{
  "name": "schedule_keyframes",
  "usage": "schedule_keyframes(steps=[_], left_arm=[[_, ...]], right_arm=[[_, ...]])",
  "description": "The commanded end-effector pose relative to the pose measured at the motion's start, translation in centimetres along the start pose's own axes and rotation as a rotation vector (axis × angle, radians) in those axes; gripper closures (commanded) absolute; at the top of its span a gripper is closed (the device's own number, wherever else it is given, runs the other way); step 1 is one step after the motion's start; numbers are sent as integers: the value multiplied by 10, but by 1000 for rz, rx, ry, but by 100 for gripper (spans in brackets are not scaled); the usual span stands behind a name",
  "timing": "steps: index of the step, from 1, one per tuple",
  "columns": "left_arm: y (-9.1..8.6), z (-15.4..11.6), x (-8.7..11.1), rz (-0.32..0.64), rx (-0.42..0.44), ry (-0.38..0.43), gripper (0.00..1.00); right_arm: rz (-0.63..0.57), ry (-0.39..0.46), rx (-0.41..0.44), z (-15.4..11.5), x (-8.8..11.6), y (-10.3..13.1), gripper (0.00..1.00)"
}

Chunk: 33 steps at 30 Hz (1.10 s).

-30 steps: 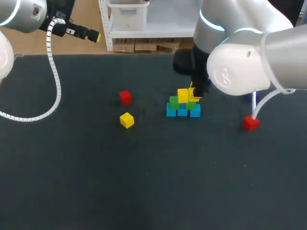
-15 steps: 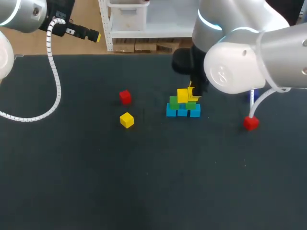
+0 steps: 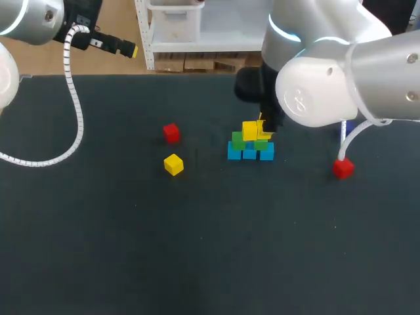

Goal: Place the blue cubes, place green cubes on the blue cubes, place the yellow cubes on the green cubes, then place the red cubes on the yellow cubes, and place purple cube on the red cubes.

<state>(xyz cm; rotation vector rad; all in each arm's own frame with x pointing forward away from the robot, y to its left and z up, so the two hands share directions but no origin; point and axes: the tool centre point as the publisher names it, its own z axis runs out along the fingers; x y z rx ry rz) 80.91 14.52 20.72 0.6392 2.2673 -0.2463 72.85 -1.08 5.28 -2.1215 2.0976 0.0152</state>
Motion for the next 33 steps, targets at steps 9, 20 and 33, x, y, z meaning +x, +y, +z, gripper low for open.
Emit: schedule_keyframes(steps=[9,20,33], left_arm=[[0,1,0,0,-1,-1,0],[0,1,0,0,-1,-1,0],[0,1,0,0,-1,-1,0]], right_arm=[[-7,0,-1,0,-1,0,68],[-14,-2,-2,-4,-2,2,52],[61,-47,35,-36,15,-1,0]])
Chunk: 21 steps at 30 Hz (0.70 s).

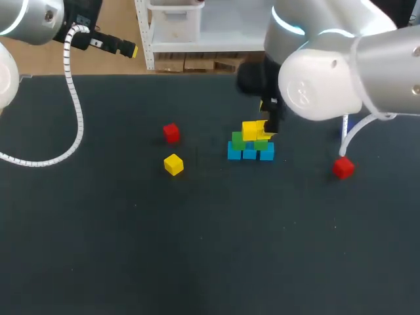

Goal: Place the blue cubes, place green cubes on the blue cubes, place the yellow cubes on the green cubes, then place the red cubes on the yellow cubes, and place purple cube on the red cubes.

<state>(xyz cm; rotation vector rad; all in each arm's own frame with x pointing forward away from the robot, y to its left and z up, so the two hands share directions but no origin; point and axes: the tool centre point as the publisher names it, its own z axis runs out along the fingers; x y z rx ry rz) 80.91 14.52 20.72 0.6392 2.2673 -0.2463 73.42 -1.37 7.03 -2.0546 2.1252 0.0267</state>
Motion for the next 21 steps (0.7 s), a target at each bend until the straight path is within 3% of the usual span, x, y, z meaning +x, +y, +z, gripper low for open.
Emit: schedule_keyframes(steps=[1,10,21], left_arm=[[0,1,0,0,-1,-1,0],[0,1,0,0,-1,-1,0],[0,1,0,0,-1,-1,0]], right_arm=[[18,-25,27,-22,16,5,0],[151,-129,141,-67,40,-12,0],[330,-250,263,-93,66,-27,0]])
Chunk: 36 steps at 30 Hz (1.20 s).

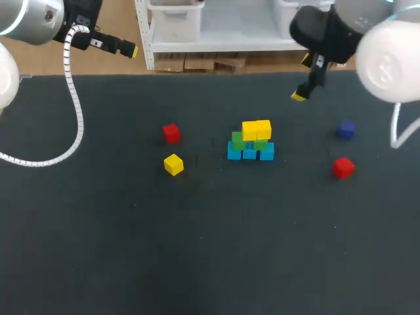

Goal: Place the blue cubes, place green cubes on the blue cubes, place the yellow cubes on the green cubes, then place the red cubes on the yellow cubes, and place purple cube on the red cubes.

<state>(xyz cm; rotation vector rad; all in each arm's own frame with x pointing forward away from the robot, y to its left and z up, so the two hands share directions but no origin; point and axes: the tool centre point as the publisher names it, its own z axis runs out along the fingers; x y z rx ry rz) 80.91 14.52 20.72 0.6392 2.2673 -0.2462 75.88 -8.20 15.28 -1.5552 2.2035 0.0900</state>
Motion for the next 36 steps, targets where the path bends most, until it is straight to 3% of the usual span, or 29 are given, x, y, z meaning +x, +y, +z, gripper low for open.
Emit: schedule_keyframes(steps=[1,12,21,36], left_arm=[[0,1,0,0,-1,-1,0],[0,1,0,0,-1,-1,0],[0,1,0,0,-1,-1,0],[0,1,0,0,-1,-1,0]], right_arm=[[29,-58,93,-11,14,4,0],[131,-95,181,-37,36,-18,0],[252,-128,263,-54,56,-51,0],[404,-148,341,-60,77,-92,0]])
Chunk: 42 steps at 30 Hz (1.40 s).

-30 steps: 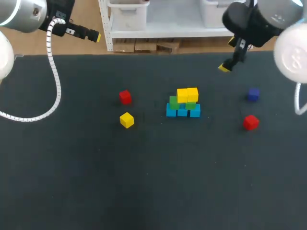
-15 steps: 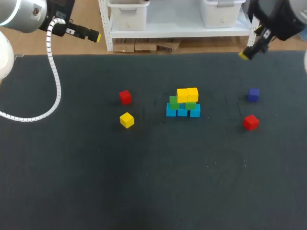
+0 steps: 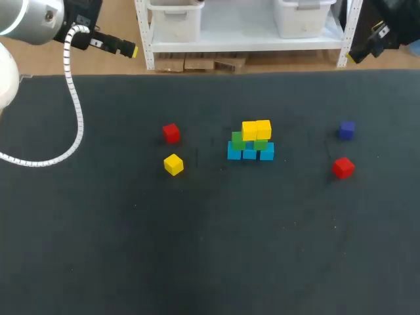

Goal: Place the blue cubes, place green cubes on the blue cubes, place the yellow cubes on the green cubes, then place the red cubes on the yellow cubes, and place purple cube on the red cubes.

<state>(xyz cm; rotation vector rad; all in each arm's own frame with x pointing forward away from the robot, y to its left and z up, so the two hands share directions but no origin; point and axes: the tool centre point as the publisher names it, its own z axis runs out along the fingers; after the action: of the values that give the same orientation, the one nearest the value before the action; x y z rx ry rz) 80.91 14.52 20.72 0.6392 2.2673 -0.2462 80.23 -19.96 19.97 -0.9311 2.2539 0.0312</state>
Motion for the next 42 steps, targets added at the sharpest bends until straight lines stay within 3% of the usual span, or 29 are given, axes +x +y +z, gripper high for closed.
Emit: schedule_keyframes(steps=[1,39,42], left_arm=[[0,1,0,0,-1,-1,0],[0,1,0,0,-1,-1,0],[-2,-7,0,14,-11,62,0]], right_arm=[[14,-6,74,4,4,-2,0],[31,-37,68,7,4,-2,0],[31,-37,68,7,4,-2,0]])
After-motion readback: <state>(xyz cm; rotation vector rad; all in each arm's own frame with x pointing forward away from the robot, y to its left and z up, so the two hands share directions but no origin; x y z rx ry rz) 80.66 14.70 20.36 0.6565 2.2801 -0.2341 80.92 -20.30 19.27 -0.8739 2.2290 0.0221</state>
